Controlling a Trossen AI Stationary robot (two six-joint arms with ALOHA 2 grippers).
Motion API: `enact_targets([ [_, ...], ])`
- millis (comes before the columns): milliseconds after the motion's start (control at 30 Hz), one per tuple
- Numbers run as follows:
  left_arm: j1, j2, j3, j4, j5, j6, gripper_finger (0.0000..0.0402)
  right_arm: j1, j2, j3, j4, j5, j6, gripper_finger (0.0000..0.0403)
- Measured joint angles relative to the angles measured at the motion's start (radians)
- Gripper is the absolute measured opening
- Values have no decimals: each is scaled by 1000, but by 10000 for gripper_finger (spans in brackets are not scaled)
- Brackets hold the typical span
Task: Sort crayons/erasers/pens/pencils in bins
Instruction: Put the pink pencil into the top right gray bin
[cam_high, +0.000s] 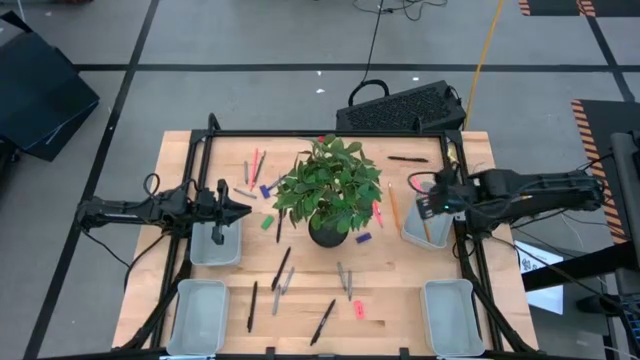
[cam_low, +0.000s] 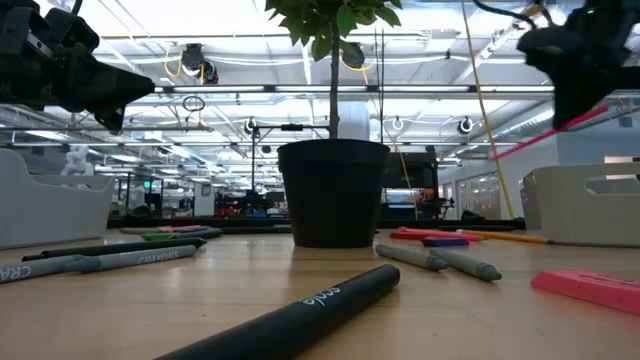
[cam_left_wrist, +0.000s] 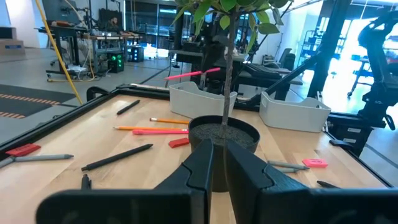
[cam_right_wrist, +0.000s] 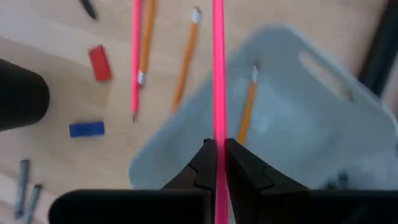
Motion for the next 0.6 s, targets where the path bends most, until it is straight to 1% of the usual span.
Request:
enact_targets([
  [167,0,0,0,0,0,0,42,32,-51,0,-99,-96,174,15],
  [233,0,0,0,0,0,0,42,40,-51,0,-140,-139,208,15],
  [300,0,0,0,0,0,0,42,42,-45,0,-181,-157,237,15],
  [400,0,0,0,0,0,0,42,45,-28,0,-180,-148,249,15],
  [533,0,0,0,0,0,0,42,45,20,-3,-162,-76,245,15],
  [600,0,0,0,0,0,0,42,45,48,-24,-160,-56,237,18],
])
